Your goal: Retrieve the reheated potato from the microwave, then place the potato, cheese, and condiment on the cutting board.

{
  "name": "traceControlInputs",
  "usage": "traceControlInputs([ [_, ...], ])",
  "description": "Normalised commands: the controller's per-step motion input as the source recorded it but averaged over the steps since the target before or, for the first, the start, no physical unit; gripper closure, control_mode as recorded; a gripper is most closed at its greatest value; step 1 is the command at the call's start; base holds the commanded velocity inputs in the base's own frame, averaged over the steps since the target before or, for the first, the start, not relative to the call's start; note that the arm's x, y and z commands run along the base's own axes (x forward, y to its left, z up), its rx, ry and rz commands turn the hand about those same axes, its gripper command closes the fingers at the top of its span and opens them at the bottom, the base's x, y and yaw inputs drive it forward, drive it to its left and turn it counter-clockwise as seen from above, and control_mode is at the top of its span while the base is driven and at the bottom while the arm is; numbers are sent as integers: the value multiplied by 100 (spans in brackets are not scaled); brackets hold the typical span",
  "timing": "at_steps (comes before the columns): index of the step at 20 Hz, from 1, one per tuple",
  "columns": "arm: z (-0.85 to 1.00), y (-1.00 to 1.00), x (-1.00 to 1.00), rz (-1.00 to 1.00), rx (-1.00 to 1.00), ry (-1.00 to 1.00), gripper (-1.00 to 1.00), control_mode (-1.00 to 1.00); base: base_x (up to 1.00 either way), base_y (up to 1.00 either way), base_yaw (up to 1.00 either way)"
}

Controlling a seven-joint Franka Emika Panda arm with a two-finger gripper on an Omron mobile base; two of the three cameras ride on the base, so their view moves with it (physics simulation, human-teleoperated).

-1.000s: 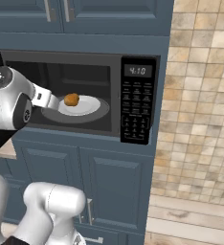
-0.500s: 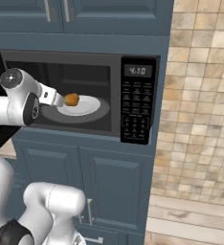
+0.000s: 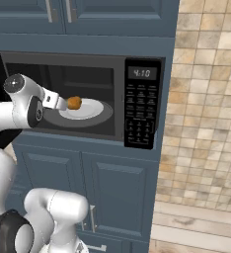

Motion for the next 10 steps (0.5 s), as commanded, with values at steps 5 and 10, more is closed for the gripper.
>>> traceControlInputs([
  [5, -2, 0, 40, -7, 0, 0, -100, -100, 0, 0, 0],
  [10, -3, 0, 29, -4, 0, 2, -100, -100, 0, 0, 0],
])
